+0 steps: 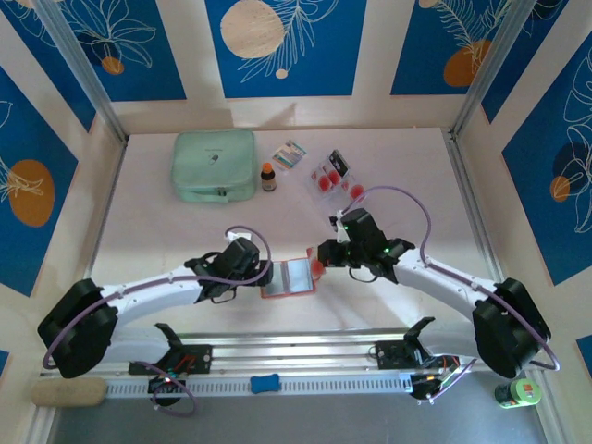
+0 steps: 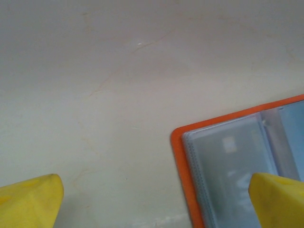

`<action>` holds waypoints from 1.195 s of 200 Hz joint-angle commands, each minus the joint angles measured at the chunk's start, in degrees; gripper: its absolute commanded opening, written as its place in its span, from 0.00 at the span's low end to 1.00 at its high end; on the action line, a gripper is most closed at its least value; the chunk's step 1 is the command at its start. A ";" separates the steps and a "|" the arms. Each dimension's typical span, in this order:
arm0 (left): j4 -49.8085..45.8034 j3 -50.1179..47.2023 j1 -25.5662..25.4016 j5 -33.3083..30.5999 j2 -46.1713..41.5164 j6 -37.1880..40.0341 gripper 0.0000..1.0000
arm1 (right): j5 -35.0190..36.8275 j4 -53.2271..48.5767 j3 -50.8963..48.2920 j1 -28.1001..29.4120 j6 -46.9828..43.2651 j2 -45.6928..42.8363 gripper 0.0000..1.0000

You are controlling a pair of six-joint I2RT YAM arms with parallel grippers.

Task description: Put the credit cards into the card holder

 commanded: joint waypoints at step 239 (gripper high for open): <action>-8.29 2.04 -4.65 -5.96 7.25 0.26 1.00 | -4.46 44.20 -11.13 5.03 12.96 18.87 0.00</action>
